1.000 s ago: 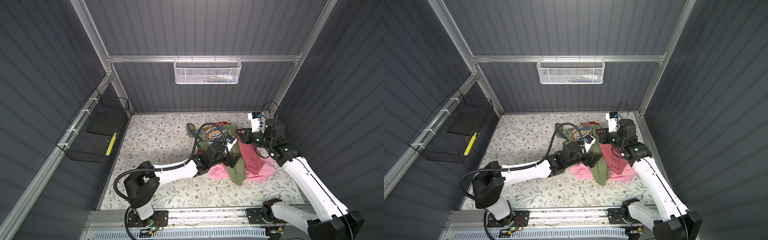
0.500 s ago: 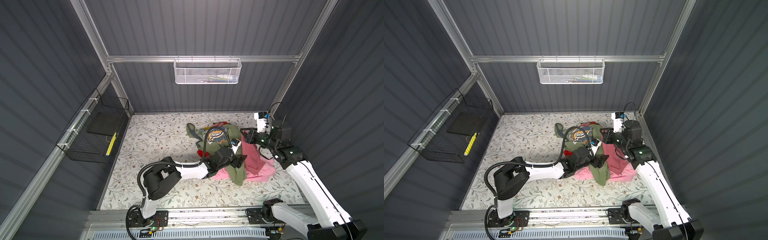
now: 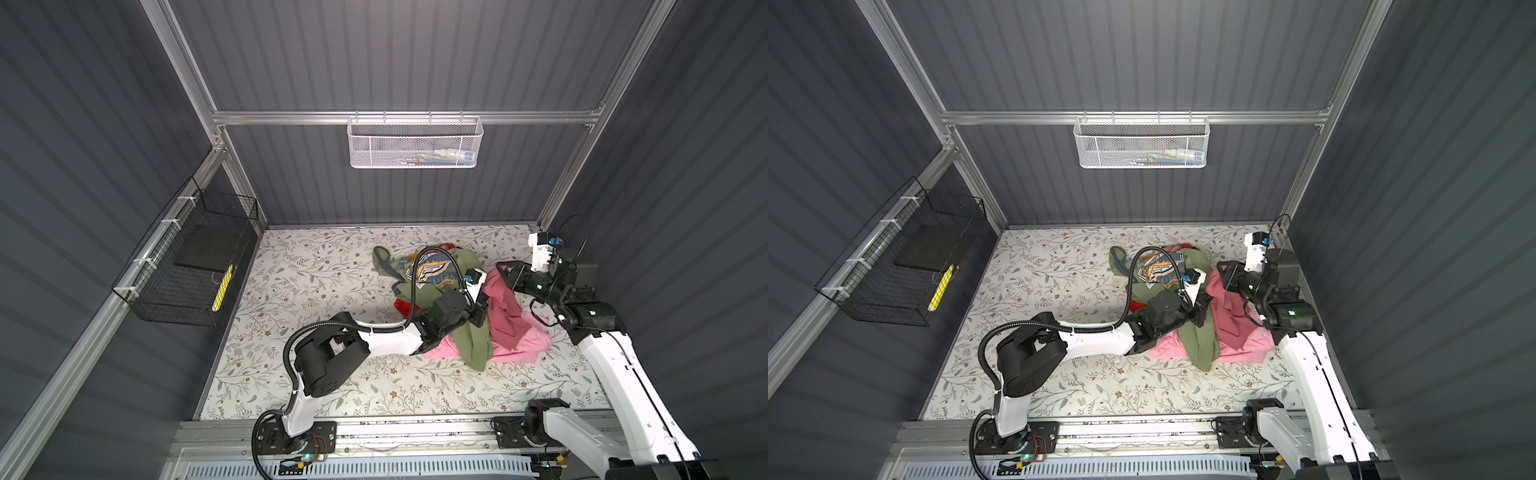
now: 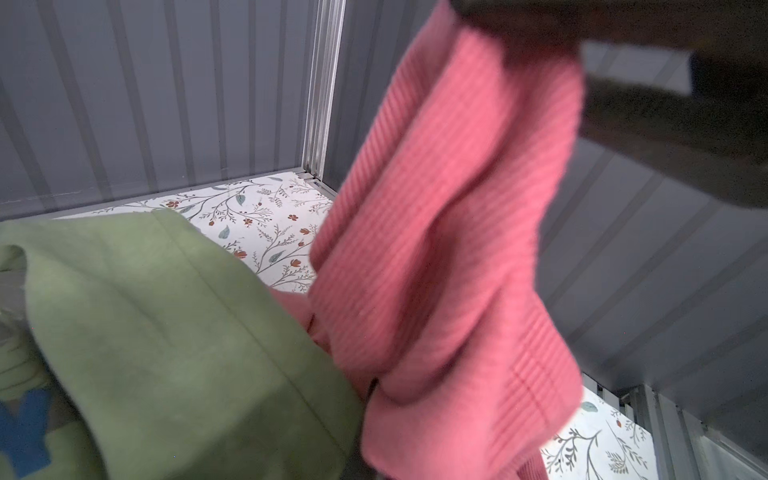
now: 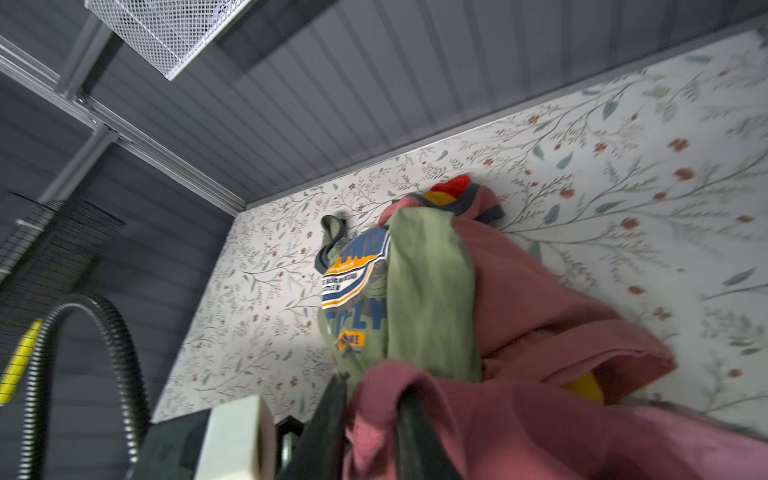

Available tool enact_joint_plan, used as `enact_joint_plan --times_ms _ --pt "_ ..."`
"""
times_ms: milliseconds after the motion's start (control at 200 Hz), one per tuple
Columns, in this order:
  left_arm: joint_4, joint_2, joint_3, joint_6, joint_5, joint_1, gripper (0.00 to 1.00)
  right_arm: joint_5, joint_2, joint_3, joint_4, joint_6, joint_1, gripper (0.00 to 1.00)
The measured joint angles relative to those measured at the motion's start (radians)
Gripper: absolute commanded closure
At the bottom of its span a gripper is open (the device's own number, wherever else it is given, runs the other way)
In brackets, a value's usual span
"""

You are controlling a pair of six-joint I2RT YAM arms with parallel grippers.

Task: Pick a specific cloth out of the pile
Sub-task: 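Grasp the dark pink ribbed shirt in the pile with the left gripper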

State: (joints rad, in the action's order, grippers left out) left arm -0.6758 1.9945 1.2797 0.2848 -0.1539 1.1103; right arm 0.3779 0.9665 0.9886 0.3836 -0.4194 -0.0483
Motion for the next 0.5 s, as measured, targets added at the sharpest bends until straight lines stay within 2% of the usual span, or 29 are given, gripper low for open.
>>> enact_joint_plan --times_ms 60,135,250,325,500 --pt "0.002 -0.001 0.008 0.000 0.001 0.000 1.00 -0.012 -0.010 -0.001 0.012 0.003 0.011 0.57" --pt "0.009 -0.003 0.022 -0.002 0.000 0.000 1.00 -0.039 -0.023 -0.001 0.029 0.018 0.021 0.30" --pt "0.063 -0.028 0.065 -0.014 -0.005 0.000 1.00 -0.092 -0.046 -0.007 0.051 0.027 0.033 0.19" --pt "0.113 -0.046 0.132 -0.030 -0.007 0.000 1.00 -0.127 -0.066 -0.021 0.057 0.036 0.041 0.02" --pt "0.243 -0.071 0.285 -0.054 0.008 0.000 1.00 -0.207 -0.126 -0.054 0.021 0.039 0.062 0.01"
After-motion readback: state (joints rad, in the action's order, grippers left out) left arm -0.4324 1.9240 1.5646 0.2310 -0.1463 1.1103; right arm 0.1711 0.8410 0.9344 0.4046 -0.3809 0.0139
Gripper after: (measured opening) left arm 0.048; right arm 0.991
